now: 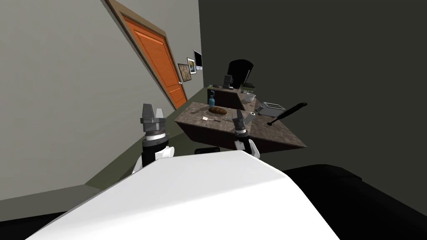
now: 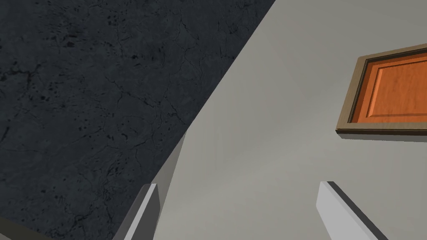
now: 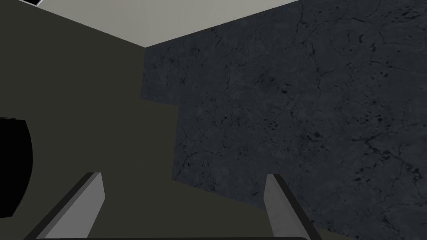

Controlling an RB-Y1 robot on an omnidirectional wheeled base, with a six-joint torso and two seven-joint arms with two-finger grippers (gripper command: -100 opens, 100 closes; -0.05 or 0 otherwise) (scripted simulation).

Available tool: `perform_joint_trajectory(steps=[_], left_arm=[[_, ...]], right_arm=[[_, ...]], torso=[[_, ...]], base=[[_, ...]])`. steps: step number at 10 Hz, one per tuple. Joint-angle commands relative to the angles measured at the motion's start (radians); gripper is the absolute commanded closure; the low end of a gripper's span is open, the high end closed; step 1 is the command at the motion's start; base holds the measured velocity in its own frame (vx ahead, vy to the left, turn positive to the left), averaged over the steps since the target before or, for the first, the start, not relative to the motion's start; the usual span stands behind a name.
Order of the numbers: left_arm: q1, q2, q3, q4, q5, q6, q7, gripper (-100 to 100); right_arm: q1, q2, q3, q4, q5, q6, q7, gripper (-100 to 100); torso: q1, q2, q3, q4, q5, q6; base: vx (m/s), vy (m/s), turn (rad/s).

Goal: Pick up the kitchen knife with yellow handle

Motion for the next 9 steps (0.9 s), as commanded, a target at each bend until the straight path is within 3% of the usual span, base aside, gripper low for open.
perform_joint_trajectory(steps=[1,4,5,6,7,8,9], left_arm=[[0.0,0.0,0.0,0.0,0.0,0.0,0.0,0],[0.0,0.0,0.0,0.0,0.0,0.0,0.0,0],[0.0,0.0,0.0,0.0,0.0,0.0,0.0,0],[0.0,0.0,0.0,0.0,0.0,0.0,0.0,0],[0.0,0.0,0.0,0.0,0.0,0.0,0.0,0],[0.0,0.0,0.0,0.0,0.0,0.0,0.0,0],[0.0,0.0,0.0,0.0,0.0,0.0,0.0,0]], right_arm=[[-0.004,-0.045,-0.006,0.018,0.011,-0.011,0.006,-100],[-0.018,-0.129,-0.004,0.086,0.067,-0.043,0.038,-100],[-0.018,-0.142,-0.004,0.086,0.067,-0.043,0.038,-100],[-0.025,-0.181,-0.002,0.123,0.096,-0.06,0.054,-100],[-0.025,-0.195,-0.002,0.123,0.096,-0.06,0.054,-100],[-0.033,-0.235,0.0,0.162,0.125,-0.077,0.071,-100],[-0.033,-0.25,0.0,0.162,0.125,-0.077,0.071,-100]], torso=[[0.0,0.0,0.0,0.0,0.0,0.0],[-0.001,-0.001,0.0,0.0,0.0,0.001],[0.0,-0.001,0.0,0.0,0.0,0.0],[0.0,-0.001,-0.001,0.0,0.0,0.001],[0.0,-0.001,0.0,0.0,0.0,0.0],[0.0,0.0,0.0,0.0,0.0,0.001],[0.0,0.0,0.0,0.0,0.0,0.0]], base=[[-0.044,0.007,0.074],[-0.045,0.009,0.144],[-0.037,0.017,0.087],[-0.051,0.025,0.165],[-0.048,0.015,0.108],[-0.053,0.02,0.211],[-0.044,0.015,0.088]])
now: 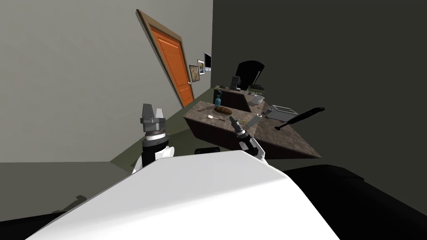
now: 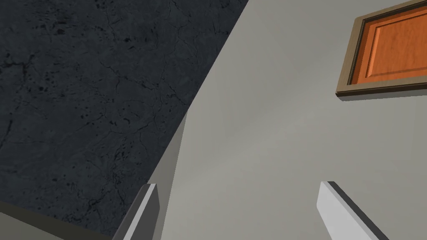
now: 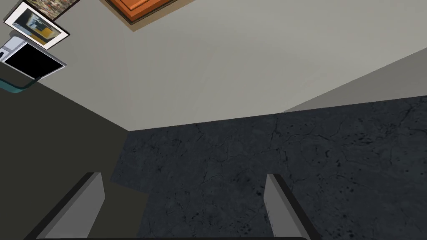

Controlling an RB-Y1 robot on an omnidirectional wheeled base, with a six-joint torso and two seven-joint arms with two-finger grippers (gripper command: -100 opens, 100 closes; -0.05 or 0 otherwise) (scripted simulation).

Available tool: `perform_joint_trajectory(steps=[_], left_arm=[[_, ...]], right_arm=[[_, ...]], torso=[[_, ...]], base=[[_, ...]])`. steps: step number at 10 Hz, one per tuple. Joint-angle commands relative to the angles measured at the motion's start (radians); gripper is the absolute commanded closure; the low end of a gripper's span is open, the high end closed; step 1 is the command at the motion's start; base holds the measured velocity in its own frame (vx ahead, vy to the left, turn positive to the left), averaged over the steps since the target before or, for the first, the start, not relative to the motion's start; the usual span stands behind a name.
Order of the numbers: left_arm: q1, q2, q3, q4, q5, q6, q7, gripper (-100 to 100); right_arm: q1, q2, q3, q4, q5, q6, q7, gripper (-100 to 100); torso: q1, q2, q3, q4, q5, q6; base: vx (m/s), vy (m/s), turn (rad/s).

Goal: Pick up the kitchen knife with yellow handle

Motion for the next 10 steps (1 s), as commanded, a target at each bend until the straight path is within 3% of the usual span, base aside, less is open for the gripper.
perform_joint_trajectory(steps=[1,2,5,6,7,8,9,10], left_arm=[[0.0,0.0,0.0,0.0,0.0,0.0,0.0,0],[0.0,0.0,0.0,0.0,0.0,0.0,0.0,0],[0.0,0.0,0.0,0.0,0.0,0.0,0.0,0],[0.0,0.0,0.0,0.0,0.0,0.0,0.0,0],[0.0,0.0,0.0,0.0,0.0,0.0,0.0,0],[0.0,0.0,0.0,0.0,0.0,0.0,0.0,0],[0.0,0.0,0.0,0.0,0.0,0.0,0.0,0],[0.0,0.0,0.0,0.0,0.0,0.0,0.0,0]], right_arm=[[-0.012,-0.05,0.007,0.048,0.036,-0.02,0.022,-100],[-0.012,-0.066,0.007,0.048,0.036,-0.02,0.022,-100],[-0.027,-0.156,0.013,0.132,0.094,-0.053,0.053,-100],[-0.027,-0.183,0.013,0.132,0.094,-0.053,0.053,-100],[-0.035,-0.214,0.017,0.176,0.122,-0.069,0.067,-100],[-0.035,-0.242,0.017,0.176,0.122,-0.069,0.067,-100],[-0.042,-0.272,0.022,0.22,0.15,-0.084,0.08,-100],[-0.042,-0.3,0.022,0.22,0.15,-0.084,0.08,-100]], torso=[[0.0,0.0,0.0,0.0,0.0,0.0],[0.0,0.0,0.0,0.0,0.0,-0.001],[0.0,0.0,0.0,0.0,0.0,0.0],[0.0,0.0,0.0,0.0,0.0,0.0],[0.0,0.0,0.0,0.0,0.0,0.0],[0.001,0.0,0.0,0.0,0.0,-0.001],[0.0,-0.001,0.0,0.0,0.0,0.0],[0.0,-0.001,0.0,0.0,0.0,0.0]], base=[[-0.056,0.016,0.199],[-0.045,0.009,0.091],[-0.046,0.026,0.151],[-0.038,0.016,0.114],[-0.046,0.031,0.206],[-0.035,0.021,0.098],[-0.04,0.021,0.193],[-0.03,0.012,0.109]])
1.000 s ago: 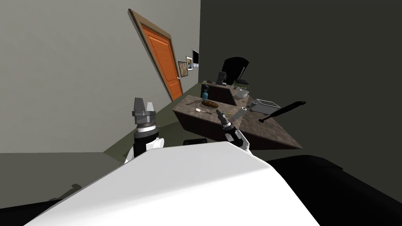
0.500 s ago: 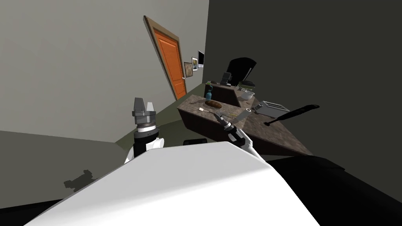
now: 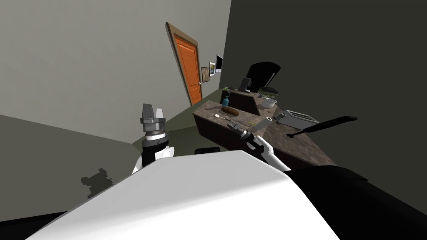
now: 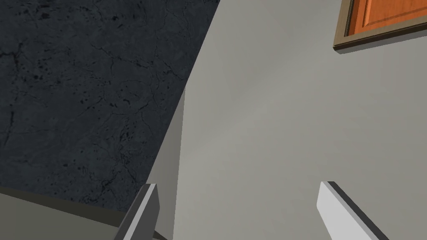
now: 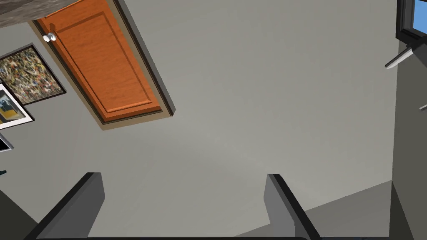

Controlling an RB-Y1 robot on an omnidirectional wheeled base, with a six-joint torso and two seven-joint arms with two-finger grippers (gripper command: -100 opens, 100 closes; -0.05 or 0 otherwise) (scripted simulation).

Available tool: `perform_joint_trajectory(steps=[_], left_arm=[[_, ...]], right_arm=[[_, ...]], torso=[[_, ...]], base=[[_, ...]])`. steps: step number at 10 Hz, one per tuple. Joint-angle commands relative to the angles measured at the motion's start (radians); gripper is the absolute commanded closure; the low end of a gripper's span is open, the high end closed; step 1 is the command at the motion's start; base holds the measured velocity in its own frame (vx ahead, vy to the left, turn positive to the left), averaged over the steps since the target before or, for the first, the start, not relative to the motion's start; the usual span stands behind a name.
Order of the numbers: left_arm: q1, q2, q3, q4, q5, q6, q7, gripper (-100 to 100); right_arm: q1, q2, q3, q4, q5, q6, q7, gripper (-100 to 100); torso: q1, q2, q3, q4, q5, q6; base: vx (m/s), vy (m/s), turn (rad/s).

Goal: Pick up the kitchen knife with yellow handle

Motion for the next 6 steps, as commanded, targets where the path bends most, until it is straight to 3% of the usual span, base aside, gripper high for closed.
perform_joint_trajectory(steps=[1,4,5,6], left_arm=[[0.0,0.0,0.0,0.0,0.0,0.0,0.0,0],[0.0,0.0,0.0,0.0,0.0,0.0,0.0,0],[0.0,0.0,0.0,0.0,0.0,0.0,0.0,0],[0.0,0.0,0.0,0.0,0.0,0.0,0.0,0]], right_arm=[[-0.005,-0.05,0.004,0.05,0.029,-0.023,0.015,-100],[-0.011,-0.139,0.011,0.099,0.054,-0.036,0.026,-100],[-0.017,-0.17,0.02,0.142,0.079,-0.049,0.035,-100],[-0.017,-0.204,0.02,0.144,0.079,-0.049,0.035,-100]], torso=[[0.0,0.0,0.0,0.0,0.0,0.0],[0.0,0.0,0.0,0.0,0.0,0.0],[0.0,-0.001,0.0,0.0,0.0,0.0],[0.0,-0.001,0.0,0.0,0.0,0.0]], base=[[-0.03,0.018,0.19],[-0.022,0.019,0.121],[-0.016,0.019,0.186],[-0.014,0.012,0.121]])
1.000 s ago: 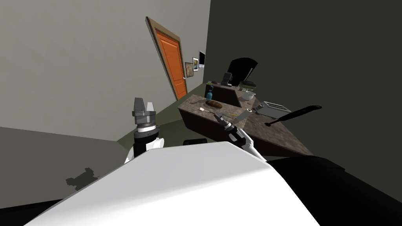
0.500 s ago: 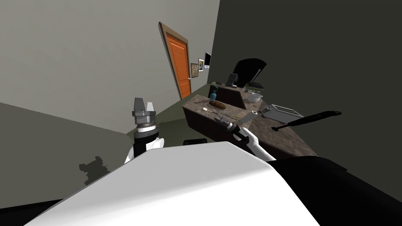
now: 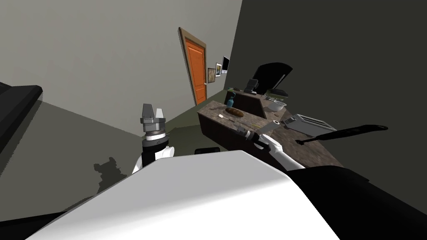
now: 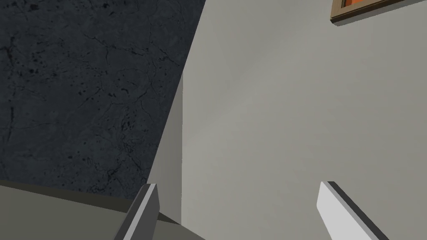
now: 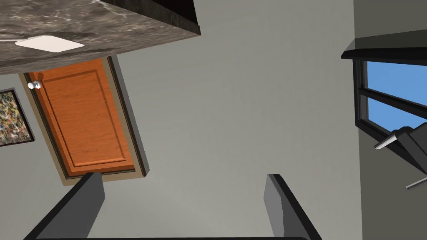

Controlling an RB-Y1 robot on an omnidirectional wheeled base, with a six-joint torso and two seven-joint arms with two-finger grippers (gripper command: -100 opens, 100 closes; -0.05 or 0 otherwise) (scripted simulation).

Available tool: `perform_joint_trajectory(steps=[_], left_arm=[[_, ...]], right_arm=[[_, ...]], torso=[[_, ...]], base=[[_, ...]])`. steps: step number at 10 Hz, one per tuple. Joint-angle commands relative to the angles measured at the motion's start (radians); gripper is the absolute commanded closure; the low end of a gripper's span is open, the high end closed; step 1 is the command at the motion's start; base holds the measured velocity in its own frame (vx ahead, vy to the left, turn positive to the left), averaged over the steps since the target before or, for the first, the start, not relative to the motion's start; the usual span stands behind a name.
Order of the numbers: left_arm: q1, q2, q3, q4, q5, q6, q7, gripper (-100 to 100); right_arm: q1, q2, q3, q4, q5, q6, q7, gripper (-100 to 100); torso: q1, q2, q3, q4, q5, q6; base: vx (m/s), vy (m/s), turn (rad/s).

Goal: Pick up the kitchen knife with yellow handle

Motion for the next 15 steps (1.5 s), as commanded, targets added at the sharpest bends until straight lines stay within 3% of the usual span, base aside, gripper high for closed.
perform_joint_trajectory(steps=[1,2,3,4,7,10,15], left_arm=[[0.0,0.0,0.0,0.0,0.0,0.0,0.0,0],[0.0,0.0,0.0,0.0,0.0,0.0,0.0,0],[0.0,0.0,0.0,0.0,0.0,0.0,0.0,0],[0.0,0.0,0.0,0.0,0.0,0.0,0.0,0],[0.0,0.0,0.0,0.0,0.0,0.0,0.0,0],[0.0,0.0,0.0,0.0,0.0,0.0,0.0,0],[0.0,0.0,0.0,0.0,0.0,0.0,0.0,0]], right_arm=[[-0.01,-0.05,0.015,0.05,0.029,-0.01,0.009,-100],[-0.01,-0.079,0.015,0.052,0.029,-0.01,0.009,-100],[-0.014,-0.107,0.026,0.097,0.05,-0.02,0.015,-100],[-0.014,-0.137,0.026,0.097,0.05,-0.02,0.015,-100],[-0.021,-0.224,0.052,0.185,0.089,-0.037,0.022,-100],[-0.023,-0.303,0.067,0.229,0.106,-0.044,0.023,-100],[-0.025,-0.438,0.119,0.352,0.151,-0.058,0.018,-100]], torso=[[0.0,0.0,0.0,0.0,0.0,0.0],[0.0,0.0,0.0,0.0,0.0,-0.001],[0.0,0.0,0.0,0.0,0.0,0.0],[0.0,-0.001,0.0,0.0,0.0,0.0],[-0.001,-0.001,-0.001,0.0,0.0,0.0],[-0.001,-0.002,-0.001,0.0,0.0,0.0],[-0.002,-0.003,-0.002,-0.001,0.0,0.001]], base=[[-0.013,0.015,0.198],[-0.007,0.008,0.087],[-0.002,0.01,0.141],[-0.001,0.006,0.1],[0.008,0.003,0.158],[0.016,-0.006,0.106],[0.031,-0.018,0.129]])
